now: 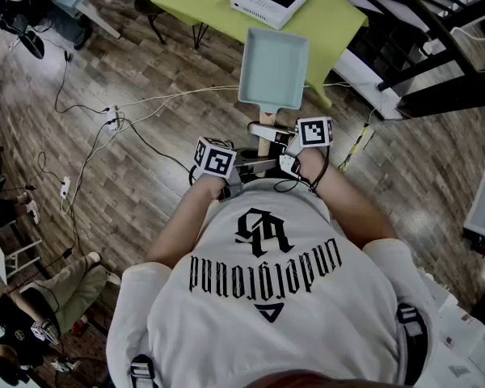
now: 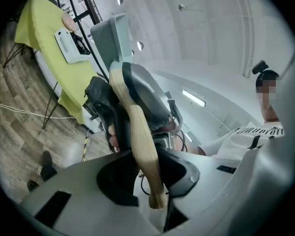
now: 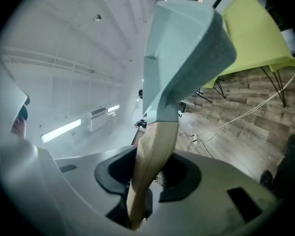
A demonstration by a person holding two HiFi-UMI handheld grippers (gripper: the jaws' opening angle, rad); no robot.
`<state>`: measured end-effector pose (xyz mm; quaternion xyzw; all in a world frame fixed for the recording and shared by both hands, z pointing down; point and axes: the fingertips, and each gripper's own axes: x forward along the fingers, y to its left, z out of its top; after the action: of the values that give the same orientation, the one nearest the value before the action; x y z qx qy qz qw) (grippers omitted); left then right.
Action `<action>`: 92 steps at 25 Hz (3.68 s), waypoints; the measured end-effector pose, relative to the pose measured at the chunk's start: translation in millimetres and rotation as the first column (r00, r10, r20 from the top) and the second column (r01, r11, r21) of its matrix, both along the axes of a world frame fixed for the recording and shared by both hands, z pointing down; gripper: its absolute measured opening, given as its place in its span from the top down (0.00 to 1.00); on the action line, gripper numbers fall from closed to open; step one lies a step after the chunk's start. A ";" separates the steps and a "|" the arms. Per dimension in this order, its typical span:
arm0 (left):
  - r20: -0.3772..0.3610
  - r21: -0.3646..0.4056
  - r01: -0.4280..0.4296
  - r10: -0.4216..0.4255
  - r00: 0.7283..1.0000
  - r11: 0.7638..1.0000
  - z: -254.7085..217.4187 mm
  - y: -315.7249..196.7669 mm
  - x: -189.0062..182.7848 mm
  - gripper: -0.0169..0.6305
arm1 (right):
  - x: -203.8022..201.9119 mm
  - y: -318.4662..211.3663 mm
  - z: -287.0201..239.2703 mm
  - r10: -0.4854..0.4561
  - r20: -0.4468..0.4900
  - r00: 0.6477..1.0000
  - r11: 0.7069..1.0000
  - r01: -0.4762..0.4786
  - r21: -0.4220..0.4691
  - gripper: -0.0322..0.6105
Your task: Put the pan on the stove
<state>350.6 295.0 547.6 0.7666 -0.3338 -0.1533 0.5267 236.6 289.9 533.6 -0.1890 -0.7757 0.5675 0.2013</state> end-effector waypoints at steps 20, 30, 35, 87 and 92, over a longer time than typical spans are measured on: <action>-0.001 0.015 0.011 -0.011 1.000 1.000 5.4 0.1 0.1 0.81 | -0.9 4.5 4.1 -0.018 -0.001 1.000 1.000 0.018 -0.020 0.75; -0.013 -0.010 0.025 -0.025 1.000 1.000 7.5 -98.8 -27.3 0.81 | -27.8 -95.4 10.5 -0.037 -0.020 0.999 0.999 0.037 -0.017 0.75; -0.024 -0.033 0.041 -0.042 0.999 0.999 5.8 -174.1 -47.9 0.81 | -49.4 -167.4 8.6 -0.060 -0.026 0.998 0.997 0.059 -0.043 0.75; -0.048 -0.032 -0.269 0.267 0.962 0.963 11.0 -234.0 -364.1 0.80 | -359.6 -262.7 17.9 0.240 -0.068 0.968 0.969 -0.243 -0.036 0.75; -0.049 -0.044 -0.291 0.289 0.956 0.956 18.9 -263.7 -365.7 0.80 | -359.9 -294.9 24.1 0.264 -0.072 0.962 0.962 -0.268 -0.050 0.75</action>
<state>-15.2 31.3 566.5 0.7905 -0.2103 -0.0819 0.5694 -123.3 -5.0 557.7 -0.0703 -0.7701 0.6179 0.1425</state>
